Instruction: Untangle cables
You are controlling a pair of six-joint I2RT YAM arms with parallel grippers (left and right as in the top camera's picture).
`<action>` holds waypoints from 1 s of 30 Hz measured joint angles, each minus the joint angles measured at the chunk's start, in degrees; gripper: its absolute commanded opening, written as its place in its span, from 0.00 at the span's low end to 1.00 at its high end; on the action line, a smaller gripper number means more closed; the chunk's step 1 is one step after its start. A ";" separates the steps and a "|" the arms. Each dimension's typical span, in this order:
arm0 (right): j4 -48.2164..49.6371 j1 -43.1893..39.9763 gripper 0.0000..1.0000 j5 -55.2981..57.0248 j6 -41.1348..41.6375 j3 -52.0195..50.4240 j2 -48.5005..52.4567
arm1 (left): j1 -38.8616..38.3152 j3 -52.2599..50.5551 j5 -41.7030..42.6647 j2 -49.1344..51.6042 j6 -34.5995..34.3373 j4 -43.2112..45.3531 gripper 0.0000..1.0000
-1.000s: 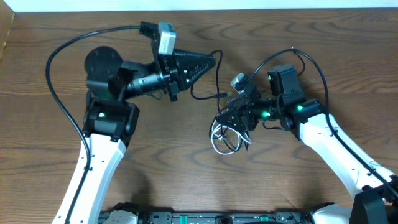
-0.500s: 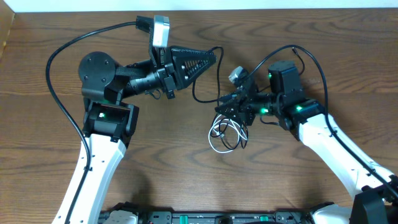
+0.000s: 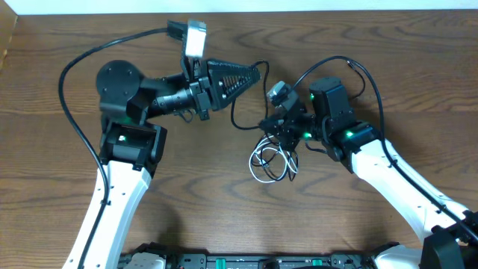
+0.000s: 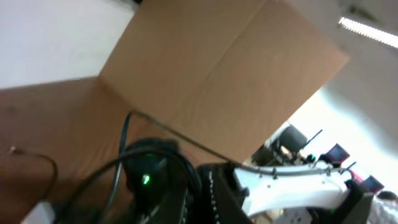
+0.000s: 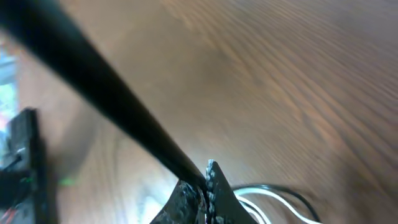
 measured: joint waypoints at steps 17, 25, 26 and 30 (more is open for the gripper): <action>5.44 -8.85 0.01 -9.20 21.66 14.95 -2.89 | -2.16 0.17 -15.74 9.38 29.33 -39.82 0.67; 15.74 -8.85 0.01 -16.96 28.20 17.27 -4.92 | -5.14 0.17 -19.34 15.13 29.88 -41.57 0.67; 19.06 -8.85 0.01 -17.31 29.03 17.22 -5.05 | -5.44 0.17 -19.52 15.98 29.88 -41.81 0.67; 28.02 -9.44 0.01 -16.55 30.42 17.27 -6.69 | -6.36 0.17 -21.35 18.29 29.97 -43.43 0.69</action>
